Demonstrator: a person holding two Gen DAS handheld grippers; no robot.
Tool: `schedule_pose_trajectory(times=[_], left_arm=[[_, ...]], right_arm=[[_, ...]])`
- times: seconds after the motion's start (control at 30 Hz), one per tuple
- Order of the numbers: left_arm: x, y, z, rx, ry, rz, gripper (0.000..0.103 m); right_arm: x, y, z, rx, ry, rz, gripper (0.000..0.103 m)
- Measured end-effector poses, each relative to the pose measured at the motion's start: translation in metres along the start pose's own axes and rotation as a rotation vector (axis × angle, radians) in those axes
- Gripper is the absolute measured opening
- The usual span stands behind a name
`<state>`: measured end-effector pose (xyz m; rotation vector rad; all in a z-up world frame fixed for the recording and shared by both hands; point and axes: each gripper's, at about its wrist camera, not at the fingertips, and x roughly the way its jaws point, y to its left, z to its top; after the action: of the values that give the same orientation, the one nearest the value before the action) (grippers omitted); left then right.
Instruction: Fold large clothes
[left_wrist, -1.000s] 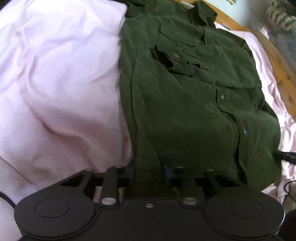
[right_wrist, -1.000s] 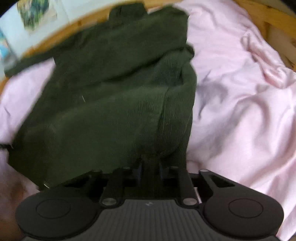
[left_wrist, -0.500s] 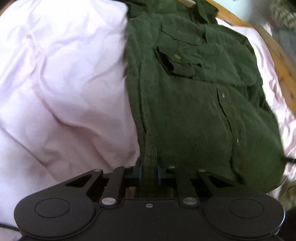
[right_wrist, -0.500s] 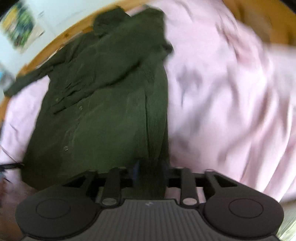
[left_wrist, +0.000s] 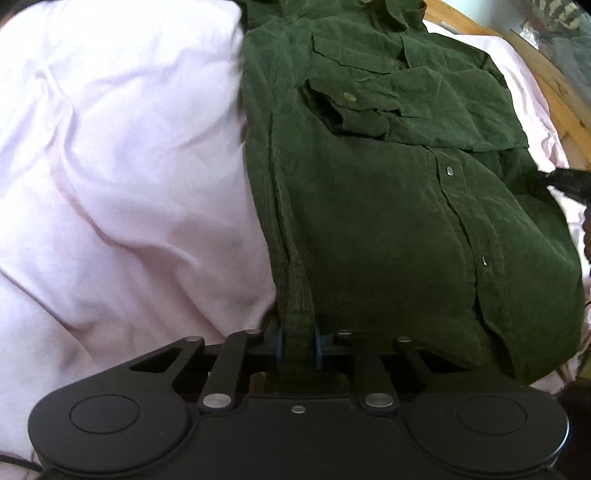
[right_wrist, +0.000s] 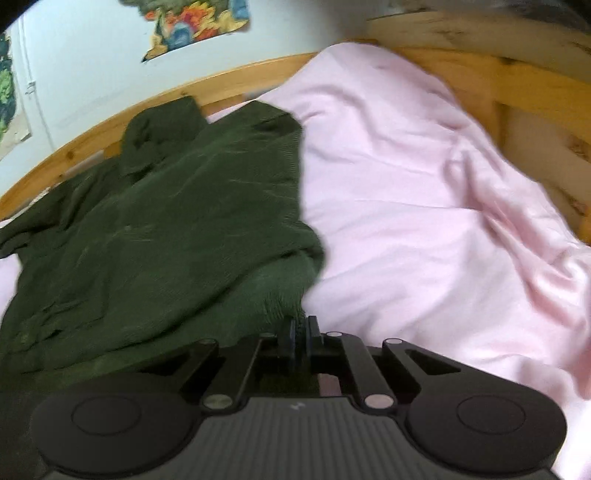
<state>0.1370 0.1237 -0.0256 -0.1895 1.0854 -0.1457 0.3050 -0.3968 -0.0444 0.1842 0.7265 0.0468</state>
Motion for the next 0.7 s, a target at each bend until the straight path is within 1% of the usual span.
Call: schedule_pose_trajectory(times=[0.03, 0.1, 0.17, 0.2, 0.23, 0.27, 0.3, 0.37, 0.4, 0.43, 0.5, 0.53, 0.57, 0.63, 0.7], left_arm=[[-0.001, 0.001, -0.002, 0.003, -0.005, 0.004, 0.016], [0.003, 0.001, -0.006, 0.004, -0.013, 0.001, 0.017], [0.004, 0.003, -0.006, 0.009, -0.021, -0.007, 0.022], [0.003, 0.003, -0.005, 0.010, -0.021, -0.013, 0.024], [0.000, 0.004, -0.003, 0.007, -0.022, -0.012, 0.034], [-0.003, 0.006, 0.000, 0.003, -0.024, -0.018, 0.045], [-0.009, 0.009, 0.004, -0.008, -0.036, -0.025, 0.050], [-0.021, 0.017, 0.012, -0.038, -0.079, -0.019, 0.073], [-0.027, 0.023, 0.020, -0.056, -0.104, -0.005, 0.077], [-0.032, 0.028, 0.029, -0.073, -0.125, 0.011, 0.079], [-0.042, 0.046, 0.058, -0.132, -0.175, 0.075, 0.082], [-0.045, 0.056, 0.073, -0.163, -0.196, 0.115, 0.086], [-0.049, 0.068, 0.091, -0.202, -0.228, 0.163, 0.089], [-0.056, 0.092, 0.126, -0.260, -0.298, 0.263, 0.090], [-0.063, 0.120, 0.163, -0.326, -0.367, 0.363, 0.092]], right_arm=[[0.004, -0.002, -0.005, -0.016, 0.000, 0.010, 0.005], [-0.005, 0.000, -0.009, -0.025, -0.039, 0.028, 0.008], [-0.020, 0.008, -0.009, -0.052, -0.087, 0.022, 0.017], [-0.026, 0.013, -0.007, -0.074, -0.112, 0.020, 0.034], [-0.033, 0.022, -0.004, -0.104, -0.142, 0.023, 0.057], [-0.040, 0.030, 0.000, -0.129, -0.170, 0.032, 0.066], [-0.043, 0.042, 0.005, -0.155, -0.191, 0.050, 0.074], [-0.048, 0.067, 0.014, -0.189, -0.215, 0.121, 0.083], [-0.049, 0.078, 0.016, -0.185, -0.222, 0.171, 0.093], [-0.047, 0.089, 0.017, -0.174, -0.225, 0.224, 0.099], [-0.038, 0.112, 0.015, -0.147, -0.214, 0.348, 0.103], [-0.031, 0.123, 0.011, -0.143, -0.196, 0.418, 0.103], [-0.024, 0.132, 0.006, -0.148, -0.183, 0.467, 0.103], [-0.010, 0.149, -0.010, -0.189, -0.155, 0.535, 0.103], [0.002, 0.158, -0.028, -0.240, -0.121, 0.562, 0.103]])
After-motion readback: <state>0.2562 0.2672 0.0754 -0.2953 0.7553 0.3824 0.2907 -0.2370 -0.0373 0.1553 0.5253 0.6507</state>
